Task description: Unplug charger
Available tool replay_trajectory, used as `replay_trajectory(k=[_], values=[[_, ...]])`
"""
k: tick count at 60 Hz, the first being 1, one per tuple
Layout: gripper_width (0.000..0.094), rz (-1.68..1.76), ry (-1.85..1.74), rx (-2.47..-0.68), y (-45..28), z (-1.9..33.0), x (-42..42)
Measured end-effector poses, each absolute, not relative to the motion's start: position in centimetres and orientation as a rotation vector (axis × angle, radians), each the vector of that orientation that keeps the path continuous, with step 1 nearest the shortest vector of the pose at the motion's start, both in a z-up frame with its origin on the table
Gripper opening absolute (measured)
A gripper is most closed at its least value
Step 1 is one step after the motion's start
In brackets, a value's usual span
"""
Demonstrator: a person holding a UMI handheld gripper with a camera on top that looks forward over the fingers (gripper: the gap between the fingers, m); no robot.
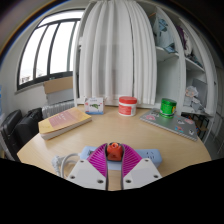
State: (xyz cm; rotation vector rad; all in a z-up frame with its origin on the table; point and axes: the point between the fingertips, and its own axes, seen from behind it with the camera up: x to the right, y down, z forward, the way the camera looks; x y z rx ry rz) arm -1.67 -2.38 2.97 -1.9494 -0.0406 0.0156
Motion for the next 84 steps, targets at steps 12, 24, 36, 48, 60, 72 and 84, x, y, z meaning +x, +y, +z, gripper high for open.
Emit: replay_trajectory(k=[12,24,36,48,60,72,84], values=[[0.015,0.132,-0.039,-1.936,-2.8,5.8,-2.0],[0.0149,0.073,-0.026,-1.608,-4.5,21.9,2.6],[0.0155,-0.001,0.073,-1.753,-5.6,16.8,10.5],[0.0165,-0.034,0.1,-2.0,-6.1,5.7,14.1],[0.0179,-0.05,0.101,-2.107,-5.8,1.1,15.0],[0.0261,-0.066,0.087,-2.13,-5.0,0.6,15.2],[0.0808,-0.033,0.056,-2.168,-5.6,0.2,15.3]])
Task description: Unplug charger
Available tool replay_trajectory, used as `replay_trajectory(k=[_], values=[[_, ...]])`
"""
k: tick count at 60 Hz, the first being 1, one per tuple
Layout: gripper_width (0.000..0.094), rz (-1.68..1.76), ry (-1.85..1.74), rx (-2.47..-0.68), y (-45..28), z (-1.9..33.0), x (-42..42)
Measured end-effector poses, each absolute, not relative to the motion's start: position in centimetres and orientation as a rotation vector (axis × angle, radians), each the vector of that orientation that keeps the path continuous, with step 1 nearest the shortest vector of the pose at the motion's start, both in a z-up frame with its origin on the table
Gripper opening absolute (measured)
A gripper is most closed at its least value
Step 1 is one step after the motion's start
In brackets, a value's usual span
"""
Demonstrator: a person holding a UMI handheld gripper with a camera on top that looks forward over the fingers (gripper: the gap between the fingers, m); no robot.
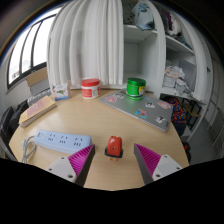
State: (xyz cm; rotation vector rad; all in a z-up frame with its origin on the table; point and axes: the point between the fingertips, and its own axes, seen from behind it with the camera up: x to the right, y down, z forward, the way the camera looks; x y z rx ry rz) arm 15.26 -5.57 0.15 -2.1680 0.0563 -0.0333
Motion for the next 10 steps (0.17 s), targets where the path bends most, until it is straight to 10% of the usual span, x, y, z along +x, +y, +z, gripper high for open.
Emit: replay_trajectory(k=[10], values=[[0.0845,-0.001,0.094,-2.134,-7.2,0.9,17.2]])
